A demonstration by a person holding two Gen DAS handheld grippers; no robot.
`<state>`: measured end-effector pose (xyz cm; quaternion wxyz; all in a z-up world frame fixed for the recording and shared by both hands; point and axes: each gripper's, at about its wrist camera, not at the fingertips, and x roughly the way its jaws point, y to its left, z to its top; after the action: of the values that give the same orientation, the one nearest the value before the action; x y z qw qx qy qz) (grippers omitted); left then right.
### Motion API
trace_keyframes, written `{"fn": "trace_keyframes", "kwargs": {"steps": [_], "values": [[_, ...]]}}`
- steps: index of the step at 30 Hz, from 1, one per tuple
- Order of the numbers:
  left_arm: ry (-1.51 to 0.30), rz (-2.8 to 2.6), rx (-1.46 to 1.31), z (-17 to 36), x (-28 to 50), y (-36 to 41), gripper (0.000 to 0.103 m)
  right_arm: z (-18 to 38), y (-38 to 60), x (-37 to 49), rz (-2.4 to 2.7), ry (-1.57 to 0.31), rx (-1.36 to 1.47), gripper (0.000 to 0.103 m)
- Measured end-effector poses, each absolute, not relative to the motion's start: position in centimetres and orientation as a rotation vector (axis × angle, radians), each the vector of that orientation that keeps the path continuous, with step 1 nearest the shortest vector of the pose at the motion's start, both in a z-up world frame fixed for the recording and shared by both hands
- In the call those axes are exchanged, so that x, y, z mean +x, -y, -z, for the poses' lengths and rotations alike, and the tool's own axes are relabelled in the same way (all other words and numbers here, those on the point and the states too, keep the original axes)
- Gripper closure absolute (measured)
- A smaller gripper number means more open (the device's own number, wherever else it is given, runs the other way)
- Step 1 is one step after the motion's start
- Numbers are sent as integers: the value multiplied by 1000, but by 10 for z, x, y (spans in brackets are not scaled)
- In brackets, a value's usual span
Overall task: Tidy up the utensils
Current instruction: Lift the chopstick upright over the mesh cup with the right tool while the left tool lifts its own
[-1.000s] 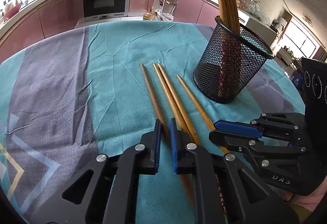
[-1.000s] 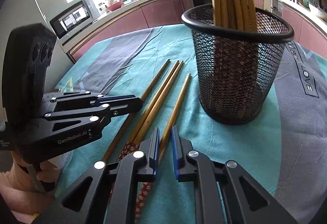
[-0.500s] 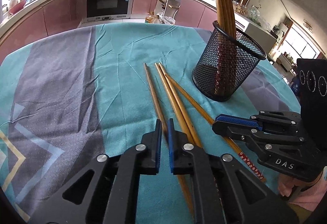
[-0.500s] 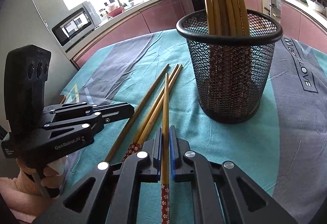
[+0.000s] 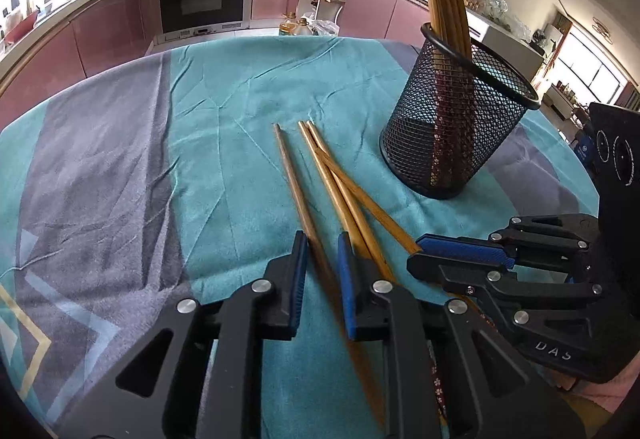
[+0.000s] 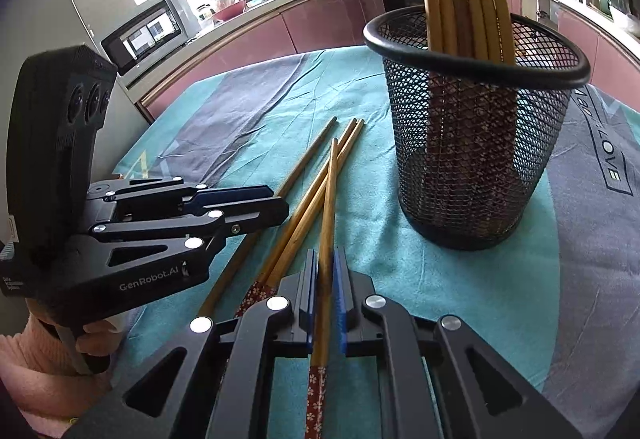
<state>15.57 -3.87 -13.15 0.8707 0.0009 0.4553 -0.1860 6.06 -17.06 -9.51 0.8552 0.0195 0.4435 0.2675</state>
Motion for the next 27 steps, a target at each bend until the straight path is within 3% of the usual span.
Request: {"fn": "trace_keyframes", "kwargs": {"steps": [16,27], "values": [[-931,359,-33,130,152,37,95,93,178,61,-587,-918,68,97],[-867,433,-80,101,131,21,96,69,192,47,-613,-841,88,97]]}}
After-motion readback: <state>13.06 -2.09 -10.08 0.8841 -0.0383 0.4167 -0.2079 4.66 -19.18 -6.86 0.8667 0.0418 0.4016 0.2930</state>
